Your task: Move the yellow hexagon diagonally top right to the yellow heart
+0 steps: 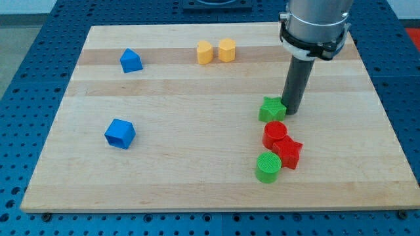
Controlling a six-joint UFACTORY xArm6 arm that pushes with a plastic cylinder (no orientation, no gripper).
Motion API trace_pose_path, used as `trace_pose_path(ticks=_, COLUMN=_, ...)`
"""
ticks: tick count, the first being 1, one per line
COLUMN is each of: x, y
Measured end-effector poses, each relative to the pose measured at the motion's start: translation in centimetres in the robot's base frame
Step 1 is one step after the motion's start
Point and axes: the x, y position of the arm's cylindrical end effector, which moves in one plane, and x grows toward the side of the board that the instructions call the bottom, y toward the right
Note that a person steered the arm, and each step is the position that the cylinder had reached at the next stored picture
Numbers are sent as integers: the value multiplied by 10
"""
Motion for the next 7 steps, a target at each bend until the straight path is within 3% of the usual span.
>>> trace_pose_path(ticks=1, x=-10, y=-9)
trace_pose_path(ticks=4, x=-94, y=-74)
trace_pose_path(ticks=7, x=-99, y=-160)
